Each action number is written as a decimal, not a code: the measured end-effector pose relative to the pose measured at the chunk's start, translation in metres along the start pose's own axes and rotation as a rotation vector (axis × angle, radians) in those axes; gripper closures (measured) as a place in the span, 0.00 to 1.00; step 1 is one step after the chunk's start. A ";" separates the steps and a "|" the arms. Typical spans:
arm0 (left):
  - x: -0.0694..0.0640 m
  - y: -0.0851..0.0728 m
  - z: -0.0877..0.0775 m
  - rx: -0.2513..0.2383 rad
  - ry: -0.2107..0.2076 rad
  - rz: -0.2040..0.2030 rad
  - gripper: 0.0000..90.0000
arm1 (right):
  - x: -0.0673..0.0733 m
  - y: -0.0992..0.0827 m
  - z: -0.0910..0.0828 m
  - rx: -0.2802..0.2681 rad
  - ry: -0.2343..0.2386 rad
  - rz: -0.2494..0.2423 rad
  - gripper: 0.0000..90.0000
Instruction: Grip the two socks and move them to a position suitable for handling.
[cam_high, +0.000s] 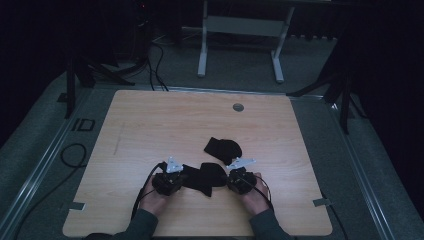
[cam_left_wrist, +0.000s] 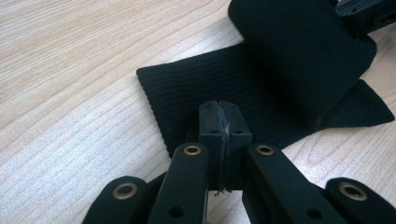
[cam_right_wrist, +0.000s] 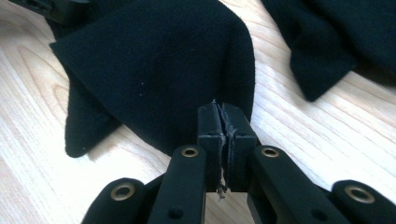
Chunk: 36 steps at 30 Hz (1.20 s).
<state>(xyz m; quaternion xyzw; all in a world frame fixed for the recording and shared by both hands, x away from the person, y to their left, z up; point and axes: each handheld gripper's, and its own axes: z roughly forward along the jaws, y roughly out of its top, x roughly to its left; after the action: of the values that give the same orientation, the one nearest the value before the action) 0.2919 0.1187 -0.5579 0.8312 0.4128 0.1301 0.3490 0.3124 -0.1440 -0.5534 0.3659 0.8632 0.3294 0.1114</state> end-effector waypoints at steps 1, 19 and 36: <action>0.000 0.000 0.000 0.000 0.000 -0.001 1.00 | 0.000 0.000 0.000 0.000 0.000 0.000 0.97; 0.000 0.000 0.000 -0.002 0.003 0.004 1.00 | -0.029 -0.013 -0.015 0.006 -0.024 0.090 0.96; 0.006 0.000 -0.004 0.020 0.073 0.029 0.98 | -0.055 -0.028 -0.030 0.004 -0.031 0.192 0.95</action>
<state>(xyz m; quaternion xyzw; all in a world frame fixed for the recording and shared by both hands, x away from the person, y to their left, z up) 0.2940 0.1253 -0.5555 0.8352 0.4146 0.1612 0.3233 0.3227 -0.2119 -0.5519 0.4524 0.8229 0.3312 0.0920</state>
